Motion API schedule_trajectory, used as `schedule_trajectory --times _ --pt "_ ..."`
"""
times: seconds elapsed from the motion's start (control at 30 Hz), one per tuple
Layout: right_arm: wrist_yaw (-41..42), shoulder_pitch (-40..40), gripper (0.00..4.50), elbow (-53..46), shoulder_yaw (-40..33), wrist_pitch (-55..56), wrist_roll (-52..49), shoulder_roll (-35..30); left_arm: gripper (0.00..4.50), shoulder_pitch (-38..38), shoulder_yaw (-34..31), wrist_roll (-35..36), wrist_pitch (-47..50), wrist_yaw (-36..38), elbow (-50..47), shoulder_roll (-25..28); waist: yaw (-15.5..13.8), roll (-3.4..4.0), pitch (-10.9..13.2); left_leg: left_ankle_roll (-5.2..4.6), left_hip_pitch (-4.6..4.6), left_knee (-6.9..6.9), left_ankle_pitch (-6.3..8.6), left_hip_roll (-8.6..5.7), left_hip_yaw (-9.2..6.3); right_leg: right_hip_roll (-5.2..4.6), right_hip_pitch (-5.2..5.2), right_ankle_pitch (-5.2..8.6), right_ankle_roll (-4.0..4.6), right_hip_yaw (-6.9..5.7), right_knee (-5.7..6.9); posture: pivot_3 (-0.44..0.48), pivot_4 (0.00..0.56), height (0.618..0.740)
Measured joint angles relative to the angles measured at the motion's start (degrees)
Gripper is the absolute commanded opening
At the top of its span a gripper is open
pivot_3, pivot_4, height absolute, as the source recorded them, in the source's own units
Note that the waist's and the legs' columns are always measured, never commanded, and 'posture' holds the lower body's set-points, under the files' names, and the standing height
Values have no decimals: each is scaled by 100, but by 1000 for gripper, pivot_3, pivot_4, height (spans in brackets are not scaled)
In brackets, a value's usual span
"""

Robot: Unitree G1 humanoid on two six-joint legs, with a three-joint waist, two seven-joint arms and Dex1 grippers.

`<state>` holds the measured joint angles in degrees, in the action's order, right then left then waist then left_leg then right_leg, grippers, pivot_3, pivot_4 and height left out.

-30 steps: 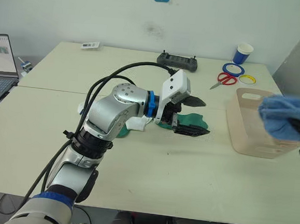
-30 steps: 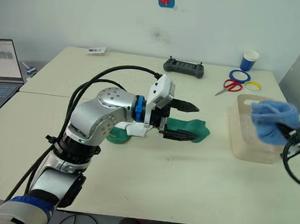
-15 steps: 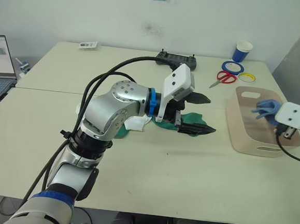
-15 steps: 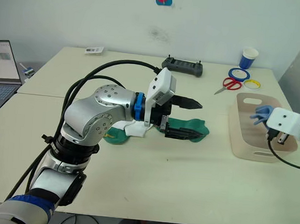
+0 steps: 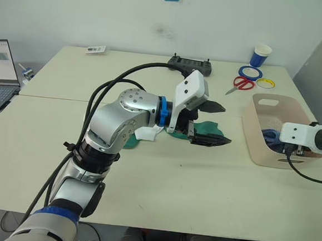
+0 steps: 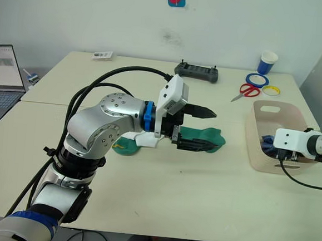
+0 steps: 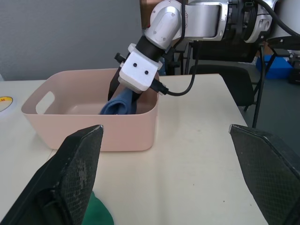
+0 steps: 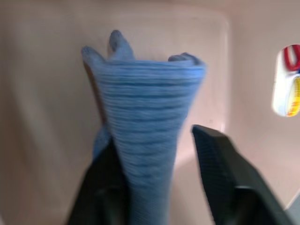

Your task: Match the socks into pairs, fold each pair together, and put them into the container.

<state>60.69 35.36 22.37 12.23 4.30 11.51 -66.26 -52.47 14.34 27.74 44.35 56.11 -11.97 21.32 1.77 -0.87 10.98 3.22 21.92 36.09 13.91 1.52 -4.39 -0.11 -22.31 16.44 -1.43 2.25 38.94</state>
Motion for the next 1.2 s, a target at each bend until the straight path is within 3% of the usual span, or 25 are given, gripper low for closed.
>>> schedule_trajectory --times 0.13,0.37,0.8,0.97,1.13,1.2 --pt "771 9 4485 -667 -327 -855 -500 -284 4500 1 11 -12 -8 -35 -2 1 8 1 -1 -1 -5 1 0 1 4 1 0 -2 -4 5 4 0 150 740" --pt "1408 -196 4485 -1931 -1110 -2205 -1309 -810 4500 23 55 -27 -23 -33 -6 42 14 2 -1 -2 -6 2 1 2 9 1 1 -3 -8 10 3 0 150 740" --pt "389 -275 4485 -1295 -860 -1785 -601 -303 4500 54 122 -5 -54 -43 -9 101 11 10 -1 -2 -6 6 1 3 18 3 -3 -9 -14 18 3 0 150 740" --pt "150 -498 4485 -1884 -1491 -1902 -691 -388 4500 122 103 50 26 -54 -92 124 2 10 -1 -2 -4 7 1 2 17 2 -2 -8 -15 18 3 0 150 740" --pt "34 -928 4485 -3565 -3014 -3345 -1701 -39 4500 235 24 71 40 -168 -171 215 12 9 -2 -2 -6 7 1 6 12 5 2 -9 -15 13 6 0 150 740" --pt "-20 -979 4485 -4025 -3249 -3820 -2026 138 4500 247 3 77 40 -170 -181 233 9 8 -2 -2 -7 9 1 7 10 6 2 -9 -15 12 8 0 150 740"
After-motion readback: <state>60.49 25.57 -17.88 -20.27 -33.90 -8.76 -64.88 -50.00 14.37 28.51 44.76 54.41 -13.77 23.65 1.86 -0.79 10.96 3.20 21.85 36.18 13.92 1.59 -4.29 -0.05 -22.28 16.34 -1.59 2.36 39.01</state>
